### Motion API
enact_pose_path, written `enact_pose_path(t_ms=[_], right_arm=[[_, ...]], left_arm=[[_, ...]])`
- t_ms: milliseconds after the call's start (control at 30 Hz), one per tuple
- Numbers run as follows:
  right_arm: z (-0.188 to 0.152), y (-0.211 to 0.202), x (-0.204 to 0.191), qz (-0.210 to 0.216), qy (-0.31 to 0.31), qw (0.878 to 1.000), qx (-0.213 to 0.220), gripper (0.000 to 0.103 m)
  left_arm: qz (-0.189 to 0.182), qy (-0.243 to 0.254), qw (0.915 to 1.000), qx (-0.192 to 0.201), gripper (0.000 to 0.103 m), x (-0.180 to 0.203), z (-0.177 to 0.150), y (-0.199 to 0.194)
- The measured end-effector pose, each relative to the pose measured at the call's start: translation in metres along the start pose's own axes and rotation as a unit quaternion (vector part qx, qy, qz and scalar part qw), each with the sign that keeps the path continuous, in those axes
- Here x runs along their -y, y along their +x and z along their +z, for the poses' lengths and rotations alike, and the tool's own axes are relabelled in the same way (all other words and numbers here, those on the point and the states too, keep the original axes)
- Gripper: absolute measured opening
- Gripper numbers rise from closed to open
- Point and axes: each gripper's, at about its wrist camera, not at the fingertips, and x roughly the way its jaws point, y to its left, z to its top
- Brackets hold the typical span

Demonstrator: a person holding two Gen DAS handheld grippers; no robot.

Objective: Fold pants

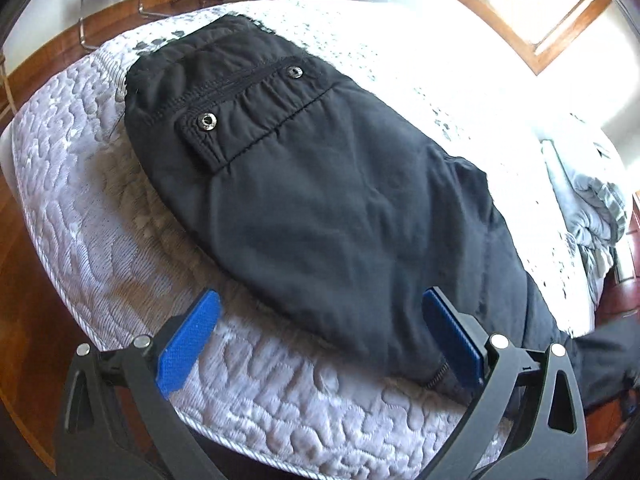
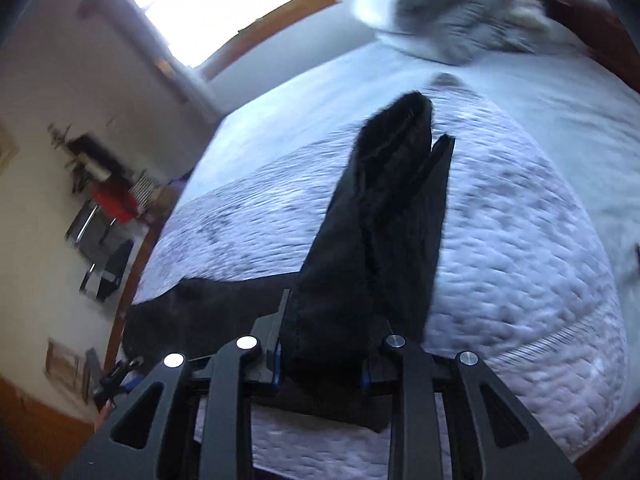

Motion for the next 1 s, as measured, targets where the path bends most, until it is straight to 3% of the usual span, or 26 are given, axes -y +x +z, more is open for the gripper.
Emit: enact_pose_path(t_ms=[200,367,500,600,633,667,800,867,933,1000], right_arm=[[-0.022,0.073,-0.1,0.027,-0.091,0.993,-0.07,0.027],[-0.049,0.137,-0.144,0.035,-0.126,0.983,-0.131,0.022],[-0.075,0.187,-0.156,0.031,-0.141,0.971,-0.189,0.018],[-0.09,0.193,-0.157,0.04,-0.133,0.969,-0.202,0.028],[-0.091,0.191,-0.157,0.052,-0.123,0.969,-0.209,0.039],[-0.094,0.187,-0.153,0.065,-0.108,0.968,-0.218,0.056],[-0.095,0.156,-0.15,0.055,-0.11,0.974,-0.19,0.071],[-0.094,0.142,-0.146,0.002,-0.126,0.979,-0.16,0.075],[-0.096,0.141,-0.15,-0.059,-0.165,0.974,-0.141,0.076],[-0.102,0.145,-0.157,-0.07,-0.198,0.968,-0.14,0.077]], left_arm=[[-0.023,-0.007,0.9997,-0.002,0.1,-0.014,-0.032,-0.018],[-0.023,-0.025,0.9994,-0.001,0.1,-0.037,-0.035,-0.025],[-0.023,-0.045,0.9987,0.0,0.1,-0.054,-0.038,-0.033],[-0.023,-0.05,0.9985,0.004,0.1,-0.062,-0.037,-0.039],[-0.022,-0.048,0.9986,0.006,0.1,-0.063,-0.036,-0.041],[-0.021,-0.047,0.9986,0.008,0.1,-0.065,-0.036,-0.044],[-0.024,-0.048,0.9986,0.007,0.1,-0.069,-0.033,-0.049],[-0.026,-0.049,0.9984,0.005,0.1,-0.065,-0.032,-0.044],[-0.03,-0.049,0.9983,0.003,0.1,-0.061,-0.032,-0.042],[-0.035,-0.046,0.9983,-0.001,0.1,-0.056,-0.033,-0.04]])
